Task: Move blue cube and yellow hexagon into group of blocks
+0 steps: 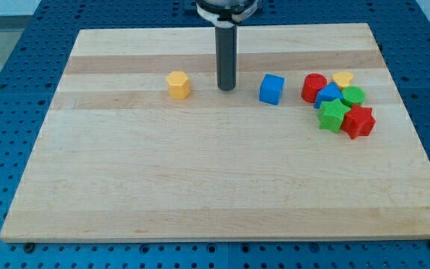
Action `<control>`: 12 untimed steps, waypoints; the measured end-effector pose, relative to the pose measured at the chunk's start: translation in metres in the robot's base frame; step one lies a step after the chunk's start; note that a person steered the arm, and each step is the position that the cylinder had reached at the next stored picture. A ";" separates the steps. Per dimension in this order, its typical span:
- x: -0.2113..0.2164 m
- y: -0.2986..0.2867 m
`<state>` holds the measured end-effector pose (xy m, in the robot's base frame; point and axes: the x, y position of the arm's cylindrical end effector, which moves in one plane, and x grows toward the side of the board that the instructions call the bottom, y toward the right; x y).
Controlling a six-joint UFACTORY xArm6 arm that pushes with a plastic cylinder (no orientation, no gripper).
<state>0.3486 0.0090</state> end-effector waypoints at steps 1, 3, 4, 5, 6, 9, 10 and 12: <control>0.002 0.036; 0.012 0.052; 0.024 0.057; 0.034 0.067; 0.035 0.046; 0.070 0.068; 0.069 0.100; 0.074 0.053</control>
<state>0.4223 0.0619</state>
